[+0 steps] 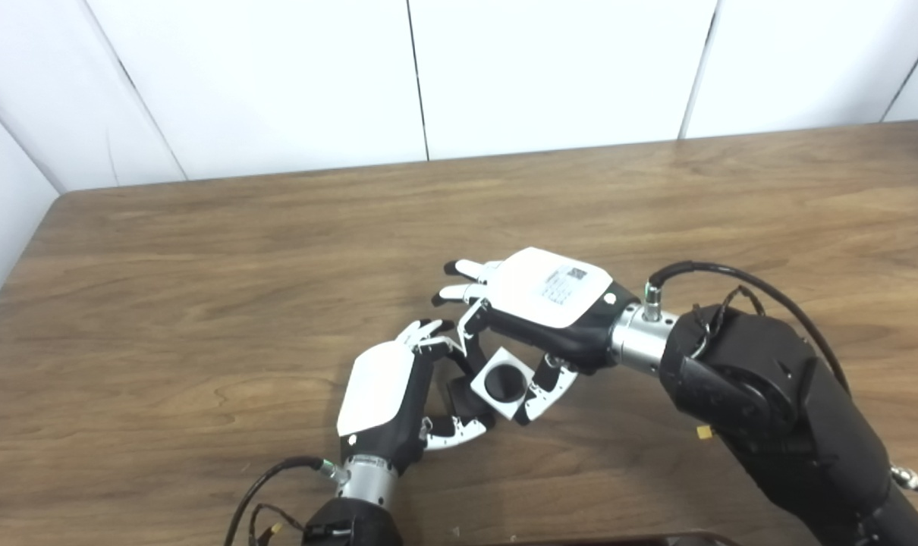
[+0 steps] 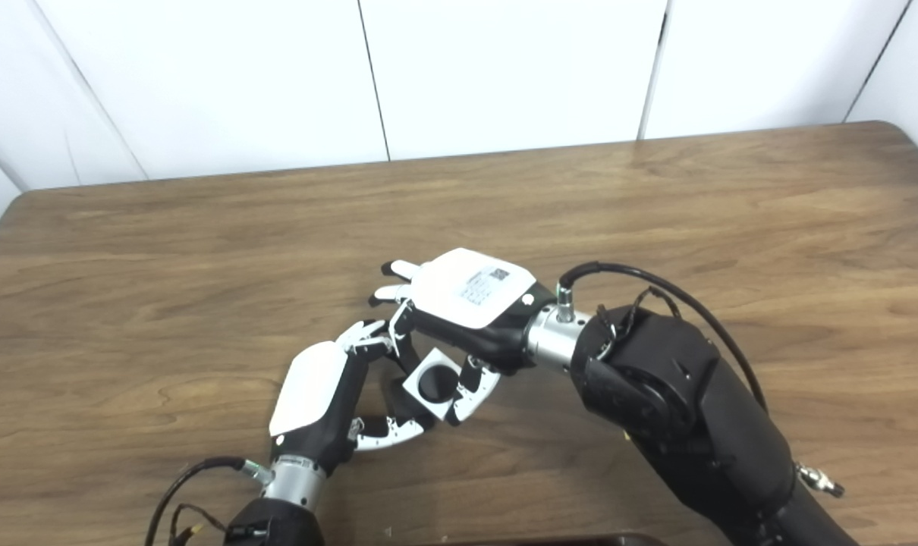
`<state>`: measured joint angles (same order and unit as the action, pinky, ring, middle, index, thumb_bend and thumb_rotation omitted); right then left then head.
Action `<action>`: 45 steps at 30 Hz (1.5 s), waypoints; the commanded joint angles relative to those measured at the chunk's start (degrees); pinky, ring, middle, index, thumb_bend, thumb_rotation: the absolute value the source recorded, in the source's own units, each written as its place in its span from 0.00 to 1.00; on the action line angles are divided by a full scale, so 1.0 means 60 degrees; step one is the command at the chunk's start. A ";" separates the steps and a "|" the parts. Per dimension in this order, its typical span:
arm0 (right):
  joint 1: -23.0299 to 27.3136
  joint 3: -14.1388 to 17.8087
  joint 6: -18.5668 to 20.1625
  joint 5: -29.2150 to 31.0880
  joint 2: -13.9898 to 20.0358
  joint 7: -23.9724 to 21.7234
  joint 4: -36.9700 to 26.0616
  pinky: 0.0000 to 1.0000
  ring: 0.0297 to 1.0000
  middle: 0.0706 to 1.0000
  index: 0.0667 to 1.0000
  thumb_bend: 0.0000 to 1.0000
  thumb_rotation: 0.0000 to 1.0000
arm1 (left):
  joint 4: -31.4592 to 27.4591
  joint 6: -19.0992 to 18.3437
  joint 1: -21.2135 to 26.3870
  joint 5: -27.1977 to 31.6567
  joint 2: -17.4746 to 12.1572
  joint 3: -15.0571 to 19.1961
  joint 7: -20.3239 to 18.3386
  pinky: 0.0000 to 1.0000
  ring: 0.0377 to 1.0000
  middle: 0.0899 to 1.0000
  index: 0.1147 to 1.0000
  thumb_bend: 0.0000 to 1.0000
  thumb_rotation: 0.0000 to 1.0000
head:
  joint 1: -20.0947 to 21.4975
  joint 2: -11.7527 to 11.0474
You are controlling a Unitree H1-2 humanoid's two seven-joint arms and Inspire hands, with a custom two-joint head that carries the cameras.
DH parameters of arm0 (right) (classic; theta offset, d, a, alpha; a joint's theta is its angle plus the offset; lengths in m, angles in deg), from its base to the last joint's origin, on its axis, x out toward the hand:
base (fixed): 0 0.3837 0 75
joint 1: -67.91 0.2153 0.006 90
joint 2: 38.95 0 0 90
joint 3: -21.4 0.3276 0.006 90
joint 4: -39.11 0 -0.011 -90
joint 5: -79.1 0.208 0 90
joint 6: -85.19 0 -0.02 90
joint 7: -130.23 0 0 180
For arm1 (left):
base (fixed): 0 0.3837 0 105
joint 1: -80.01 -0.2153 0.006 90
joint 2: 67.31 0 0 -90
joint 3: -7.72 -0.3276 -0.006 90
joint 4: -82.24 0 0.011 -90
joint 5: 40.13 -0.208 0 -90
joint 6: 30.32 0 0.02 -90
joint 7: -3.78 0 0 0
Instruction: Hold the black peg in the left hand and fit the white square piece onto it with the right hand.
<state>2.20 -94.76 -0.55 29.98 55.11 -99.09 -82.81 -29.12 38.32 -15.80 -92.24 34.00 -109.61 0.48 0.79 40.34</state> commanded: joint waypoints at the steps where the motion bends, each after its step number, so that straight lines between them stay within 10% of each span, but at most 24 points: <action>1: 0.0262 0.0207 -0.0163 -0.0030 -0.0036 0.0260 -0.0034 0.90 1.00 0.91 0.45 0.52 0.14 | 0.0088 0.0014 -0.0140 0.0115 0.0139 -0.0073 -0.0368 0.79 0.92 0.86 0.43 0.50 0.07 | 0.0024 -0.0019; 45: 0.0278 0.0152 -0.0185 -0.0104 -0.0283 0.0031 0.0131 0.91 1.00 0.91 0.46 0.52 0.14 | 0.0232 -0.0063 -0.0042 0.0108 0.0245 -0.0094 -0.0349 0.79 0.92 0.86 0.43 0.50 0.07 | -0.0102 0.0145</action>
<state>1.99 -94.17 -1.32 29.33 54.03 -99.24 -80.46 -28.81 38.25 -15.41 -92.14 34.15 -109.65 0.51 0.18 41.13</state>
